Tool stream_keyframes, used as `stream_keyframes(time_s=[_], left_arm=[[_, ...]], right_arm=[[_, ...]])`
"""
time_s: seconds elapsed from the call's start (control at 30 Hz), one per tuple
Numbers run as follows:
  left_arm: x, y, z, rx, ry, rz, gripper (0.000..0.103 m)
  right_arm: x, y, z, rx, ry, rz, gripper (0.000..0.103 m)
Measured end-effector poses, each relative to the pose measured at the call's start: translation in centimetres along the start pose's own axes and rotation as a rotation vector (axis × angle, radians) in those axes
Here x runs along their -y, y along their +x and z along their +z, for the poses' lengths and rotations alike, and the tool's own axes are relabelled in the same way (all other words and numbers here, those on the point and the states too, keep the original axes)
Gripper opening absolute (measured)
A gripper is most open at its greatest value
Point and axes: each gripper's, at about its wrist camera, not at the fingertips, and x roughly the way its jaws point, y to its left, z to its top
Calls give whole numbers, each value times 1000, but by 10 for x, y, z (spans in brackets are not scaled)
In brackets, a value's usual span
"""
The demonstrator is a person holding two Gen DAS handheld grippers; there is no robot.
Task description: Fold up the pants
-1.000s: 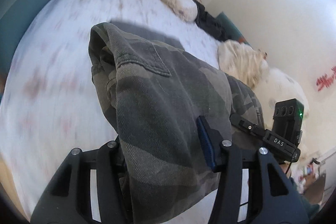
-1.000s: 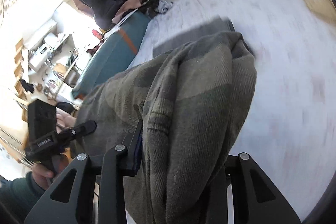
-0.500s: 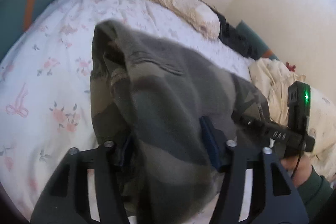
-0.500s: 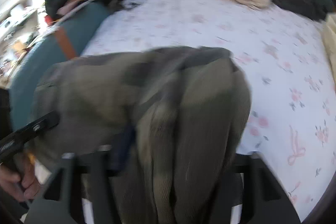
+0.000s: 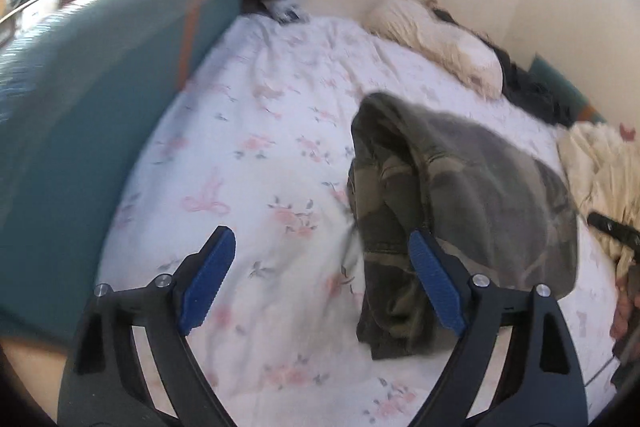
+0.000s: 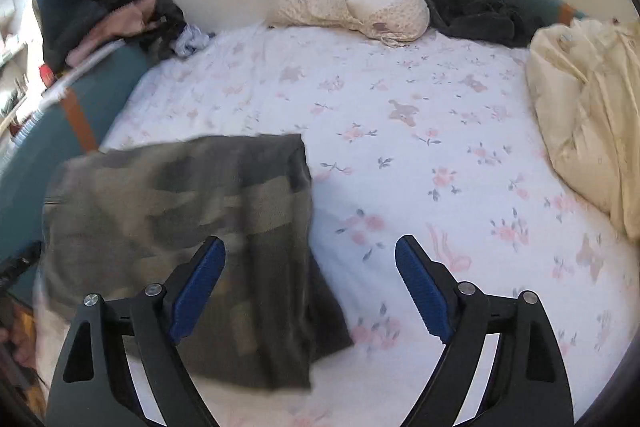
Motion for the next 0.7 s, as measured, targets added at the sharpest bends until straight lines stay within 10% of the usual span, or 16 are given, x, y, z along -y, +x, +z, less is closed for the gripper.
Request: stream_keyframes(time_s=[0.7], left_arm=[[86, -326, -168, 184, 87, 5, 103]], right_arm=[[-102, -306, -195, 287, -121, 13, 103]])
